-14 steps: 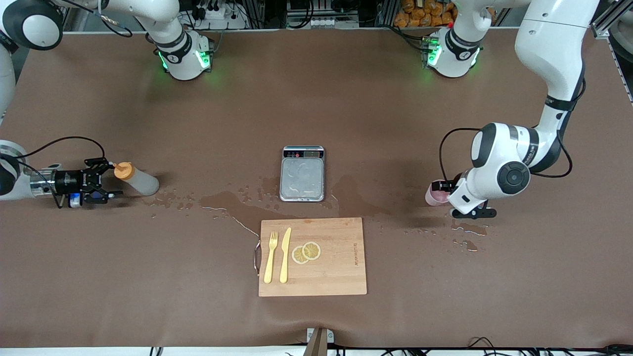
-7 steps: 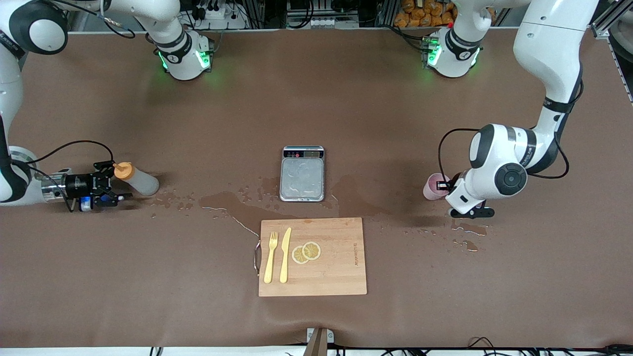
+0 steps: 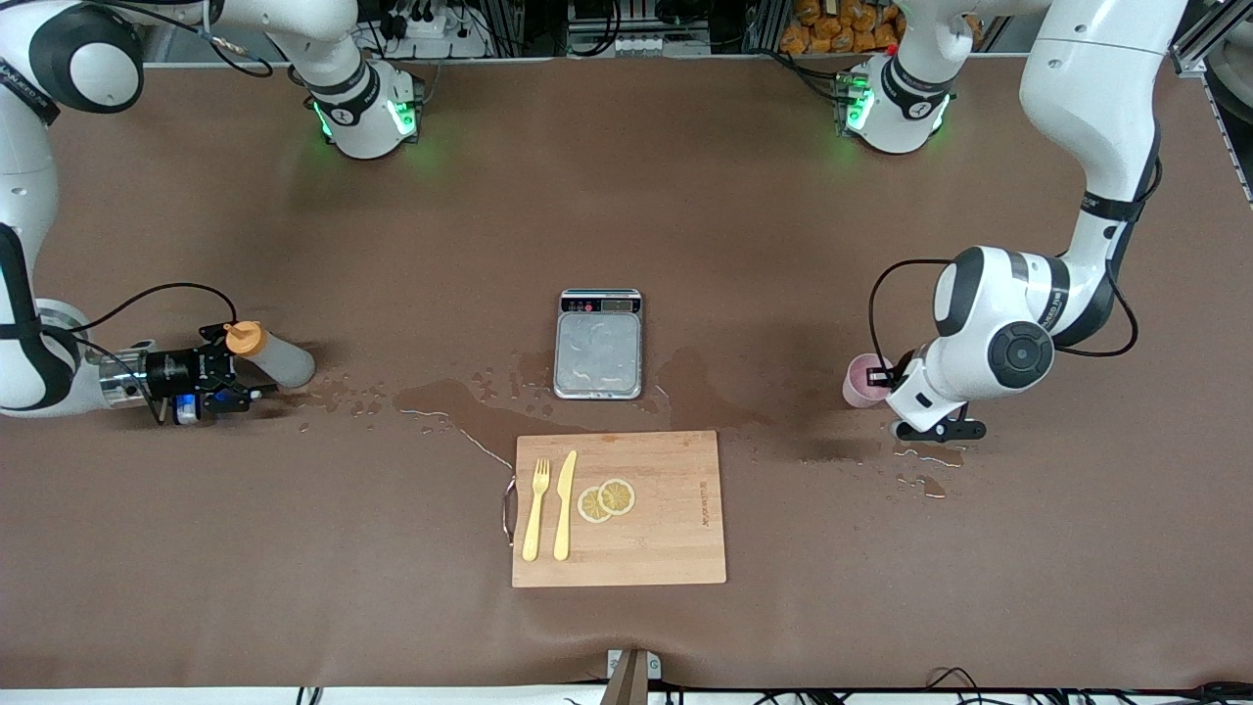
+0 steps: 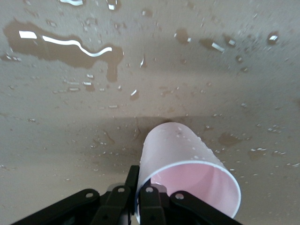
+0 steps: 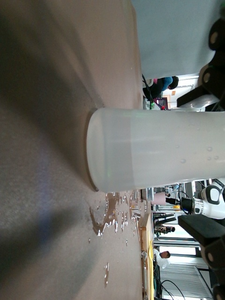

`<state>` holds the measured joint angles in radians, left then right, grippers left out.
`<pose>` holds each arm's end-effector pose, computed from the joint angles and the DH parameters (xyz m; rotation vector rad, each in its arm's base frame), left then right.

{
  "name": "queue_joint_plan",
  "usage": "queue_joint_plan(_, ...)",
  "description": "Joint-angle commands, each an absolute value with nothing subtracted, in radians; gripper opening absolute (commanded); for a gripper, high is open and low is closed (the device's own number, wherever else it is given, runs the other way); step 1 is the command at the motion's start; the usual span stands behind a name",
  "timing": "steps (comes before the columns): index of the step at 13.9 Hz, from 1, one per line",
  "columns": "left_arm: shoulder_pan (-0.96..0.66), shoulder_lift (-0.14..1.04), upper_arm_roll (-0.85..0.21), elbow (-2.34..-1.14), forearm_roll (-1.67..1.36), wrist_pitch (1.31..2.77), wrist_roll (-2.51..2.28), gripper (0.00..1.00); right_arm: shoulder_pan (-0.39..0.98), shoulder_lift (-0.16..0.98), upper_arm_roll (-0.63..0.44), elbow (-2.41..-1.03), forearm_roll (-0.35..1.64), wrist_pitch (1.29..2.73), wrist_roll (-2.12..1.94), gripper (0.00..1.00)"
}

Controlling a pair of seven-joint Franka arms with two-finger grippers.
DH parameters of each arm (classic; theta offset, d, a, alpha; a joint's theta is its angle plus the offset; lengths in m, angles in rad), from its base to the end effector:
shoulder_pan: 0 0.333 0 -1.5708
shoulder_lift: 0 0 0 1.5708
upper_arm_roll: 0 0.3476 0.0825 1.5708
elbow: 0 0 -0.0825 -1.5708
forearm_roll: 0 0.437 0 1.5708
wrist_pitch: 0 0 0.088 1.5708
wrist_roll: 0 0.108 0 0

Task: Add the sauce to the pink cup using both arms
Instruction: 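Carry the cup with the left gripper while the right gripper raises the bottle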

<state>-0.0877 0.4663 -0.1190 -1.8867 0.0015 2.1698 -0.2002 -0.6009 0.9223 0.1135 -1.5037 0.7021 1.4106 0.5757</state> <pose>0.6518 -0.1333 0.2367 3.1122 0.0005 -0.2918 0.6130 -0.2455 0.0986 -1.6443 1.3092 1.2116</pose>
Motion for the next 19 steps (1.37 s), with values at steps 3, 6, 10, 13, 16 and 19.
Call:
queue_joint_plan(3, -0.091, 0.411, -0.155, -1.875, 0.008, 2.166, -0.28, 0.0, -0.598, 0.934, 0.112, -1.485, 0.716, 1.394, 0.546, 0.58)
queue_joint_plan(6, -0.091, 0.402, -0.192, -1.847, 0.008, 2.155, -0.356, 0.0, -0.598, 0.934, 0.112, -1.48, 0.716, 1.394, 0.549, 0.39)
queue_joint_plan(10, -0.097, 0.387, -0.258, -1.781, 0.008, 2.057, -0.484, 0.0, -0.584, 0.93, 0.112, -1.474, 0.715, 1.391, 0.552, 0.36)
queue_joint_plan(13, -0.138, 0.396, -0.324, -1.741, 0.009, 2.04, -0.644, 0.0, -0.568, 0.919, 0.112, -1.448, 0.709, 1.375, 0.606, 0.37)
queue_joint_plan(16, -0.237, 0.426, -0.325, -1.692, 0.009, 2.04, -0.773, 0.0, -0.531, 0.902, 0.11, -1.405, 0.674, 1.356, 0.664, 0.38)
queue_joint_plan(19, -0.339, 0.478, -0.325, -1.634, 0.006, 2.04, -0.889, 0.0, -0.505, 0.894, 0.11, -1.373, 0.669, 1.356, 0.719, 0.4)
